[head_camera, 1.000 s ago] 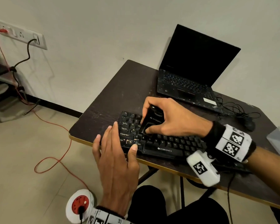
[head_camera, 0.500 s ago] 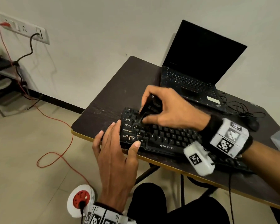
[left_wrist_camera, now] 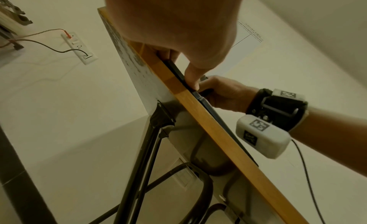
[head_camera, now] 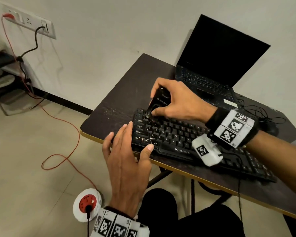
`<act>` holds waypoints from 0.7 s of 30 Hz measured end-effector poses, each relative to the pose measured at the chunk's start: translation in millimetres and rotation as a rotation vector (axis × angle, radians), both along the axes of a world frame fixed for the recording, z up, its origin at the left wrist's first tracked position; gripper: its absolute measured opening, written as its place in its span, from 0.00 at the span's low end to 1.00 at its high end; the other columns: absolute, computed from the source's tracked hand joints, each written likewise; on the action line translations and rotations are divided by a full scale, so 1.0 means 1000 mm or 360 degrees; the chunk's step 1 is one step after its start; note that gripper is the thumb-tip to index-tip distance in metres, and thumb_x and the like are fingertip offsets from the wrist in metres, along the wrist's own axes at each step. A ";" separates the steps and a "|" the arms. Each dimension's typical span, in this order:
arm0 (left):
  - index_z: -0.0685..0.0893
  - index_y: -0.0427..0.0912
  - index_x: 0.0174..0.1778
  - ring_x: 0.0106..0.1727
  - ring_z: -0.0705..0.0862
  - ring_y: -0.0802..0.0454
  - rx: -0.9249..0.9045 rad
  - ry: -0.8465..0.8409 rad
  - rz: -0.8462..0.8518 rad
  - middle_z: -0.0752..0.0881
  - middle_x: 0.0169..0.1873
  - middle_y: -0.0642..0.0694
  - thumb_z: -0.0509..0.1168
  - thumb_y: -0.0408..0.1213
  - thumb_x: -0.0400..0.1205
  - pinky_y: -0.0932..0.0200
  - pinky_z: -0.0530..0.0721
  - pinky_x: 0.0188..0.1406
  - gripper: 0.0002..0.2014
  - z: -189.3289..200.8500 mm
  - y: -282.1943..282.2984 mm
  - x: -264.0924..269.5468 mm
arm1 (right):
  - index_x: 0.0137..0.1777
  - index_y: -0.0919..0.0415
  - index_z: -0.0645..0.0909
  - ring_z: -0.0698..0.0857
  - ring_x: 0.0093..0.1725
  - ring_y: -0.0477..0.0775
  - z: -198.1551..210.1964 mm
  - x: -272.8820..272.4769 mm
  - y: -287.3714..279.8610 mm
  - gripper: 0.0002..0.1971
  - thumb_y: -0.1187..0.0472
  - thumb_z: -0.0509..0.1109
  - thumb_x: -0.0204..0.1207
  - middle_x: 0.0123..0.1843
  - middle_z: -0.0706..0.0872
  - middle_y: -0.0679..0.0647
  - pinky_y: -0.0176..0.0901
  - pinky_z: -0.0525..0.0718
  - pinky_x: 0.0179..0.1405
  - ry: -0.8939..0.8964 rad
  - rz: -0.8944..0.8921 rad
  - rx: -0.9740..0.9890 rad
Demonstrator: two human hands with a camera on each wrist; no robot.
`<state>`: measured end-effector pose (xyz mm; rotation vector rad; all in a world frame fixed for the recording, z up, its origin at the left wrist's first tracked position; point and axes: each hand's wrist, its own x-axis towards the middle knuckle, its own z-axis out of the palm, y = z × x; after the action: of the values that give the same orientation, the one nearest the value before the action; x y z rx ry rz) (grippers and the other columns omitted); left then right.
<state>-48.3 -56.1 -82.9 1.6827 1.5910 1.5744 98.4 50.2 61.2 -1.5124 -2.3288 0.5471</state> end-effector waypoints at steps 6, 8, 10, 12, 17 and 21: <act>0.73 0.38 0.83 0.79 0.64 0.71 -0.0043 0.0016 0.0016 0.82 0.77 0.44 0.70 0.50 0.77 0.50 0.56 0.88 0.38 0.002 0.000 0.001 | 0.53 0.50 0.82 0.94 0.45 0.54 -0.002 -0.010 0.000 0.20 0.61 0.88 0.68 0.47 0.93 0.51 0.62 0.93 0.49 -0.0019 0.0078 0.0035; 0.72 0.37 0.84 0.79 0.60 0.78 -0.0044 -0.0002 0.0000 0.82 0.77 0.45 0.71 0.49 0.77 0.52 0.55 0.89 0.39 0.001 0.000 0.000 | 0.53 0.49 0.82 0.94 0.45 0.54 -0.003 -0.009 0.002 0.20 0.60 0.88 0.67 0.47 0.93 0.51 0.62 0.93 0.50 -0.0009 0.0066 0.0069; 0.73 0.36 0.83 0.78 0.54 0.85 -0.0023 -0.0010 0.0019 0.82 0.77 0.44 0.71 0.49 0.77 0.54 0.54 0.88 0.39 0.002 0.001 0.001 | 0.53 0.48 0.82 0.94 0.46 0.53 -0.007 -0.016 -0.001 0.20 0.59 0.88 0.67 0.47 0.93 0.50 0.61 0.93 0.49 -0.0024 0.0201 0.0027; 0.73 0.36 0.83 0.78 0.54 0.85 -0.0024 0.0000 0.0019 0.82 0.77 0.44 0.71 0.48 0.77 0.53 0.54 0.89 0.39 0.001 0.002 0.002 | 0.52 0.48 0.81 0.93 0.46 0.52 -0.005 -0.019 0.002 0.20 0.60 0.88 0.68 0.47 0.93 0.51 0.60 0.92 0.50 -0.0034 0.0161 0.0042; 0.73 0.36 0.82 0.78 0.52 0.86 -0.0013 -0.0031 0.0013 0.83 0.76 0.43 0.71 0.47 0.77 0.54 0.54 0.88 0.38 0.001 0.000 0.003 | 0.54 0.50 0.81 0.94 0.47 0.51 -0.004 -0.020 -0.002 0.21 0.61 0.89 0.68 0.49 0.94 0.51 0.59 0.94 0.50 -0.0039 0.0229 -0.0062; 0.72 0.38 0.83 0.78 0.51 0.87 -0.0020 -0.0014 0.0003 0.82 0.77 0.44 0.70 0.47 0.78 0.54 0.53 0.88 0.37 0.000 0.000 0.003 | 0.54 0.50 0.81 0.93 0.45 0.49 0.002 -0.021 0.006 0.21 0.61 0.89 0.68 0.47 0.93 0.50 0.58 0.93 0.48 -0.0076 0.0079 0.0002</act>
<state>-45.2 -55.9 -82.7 1.6660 1.5956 1.5675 77.5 55.9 63.3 -1.4863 -2.4083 0.5276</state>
